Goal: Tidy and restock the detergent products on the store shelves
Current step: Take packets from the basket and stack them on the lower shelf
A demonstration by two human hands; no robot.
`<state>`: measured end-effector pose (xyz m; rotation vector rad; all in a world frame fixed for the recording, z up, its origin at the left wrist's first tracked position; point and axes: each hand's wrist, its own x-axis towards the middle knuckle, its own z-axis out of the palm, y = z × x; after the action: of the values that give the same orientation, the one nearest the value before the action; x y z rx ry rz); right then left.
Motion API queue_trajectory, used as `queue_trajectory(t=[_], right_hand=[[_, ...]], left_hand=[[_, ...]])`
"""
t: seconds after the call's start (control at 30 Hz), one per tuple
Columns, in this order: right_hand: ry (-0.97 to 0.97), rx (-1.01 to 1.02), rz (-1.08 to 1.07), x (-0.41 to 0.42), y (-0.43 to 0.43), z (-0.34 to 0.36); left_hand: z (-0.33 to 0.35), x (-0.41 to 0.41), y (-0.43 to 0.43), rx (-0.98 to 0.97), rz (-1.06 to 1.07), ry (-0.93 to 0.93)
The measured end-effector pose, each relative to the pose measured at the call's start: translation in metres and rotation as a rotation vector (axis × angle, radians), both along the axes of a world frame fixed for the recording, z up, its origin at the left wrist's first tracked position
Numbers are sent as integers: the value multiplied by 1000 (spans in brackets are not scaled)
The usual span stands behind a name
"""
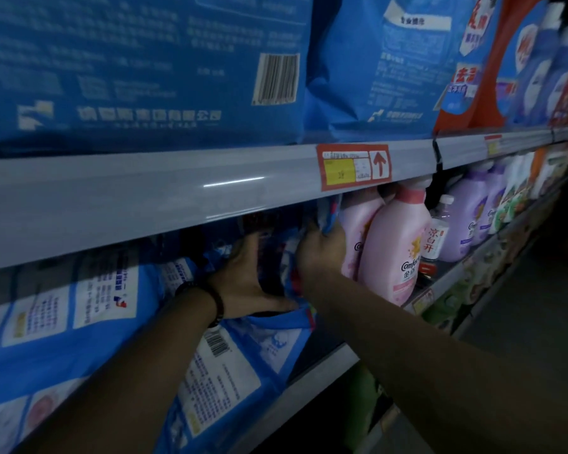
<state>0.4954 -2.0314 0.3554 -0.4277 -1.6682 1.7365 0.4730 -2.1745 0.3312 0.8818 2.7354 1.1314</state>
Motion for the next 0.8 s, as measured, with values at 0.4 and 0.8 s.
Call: queue_trajectory(t=[0.4,0.8], right_hand=[[-243,132,520,-9,11,-18],[-335,93,363,-1,24,-66]], left_hand=[[2,-13,1,173,382,138],[2,-8,2,193,625,253]])
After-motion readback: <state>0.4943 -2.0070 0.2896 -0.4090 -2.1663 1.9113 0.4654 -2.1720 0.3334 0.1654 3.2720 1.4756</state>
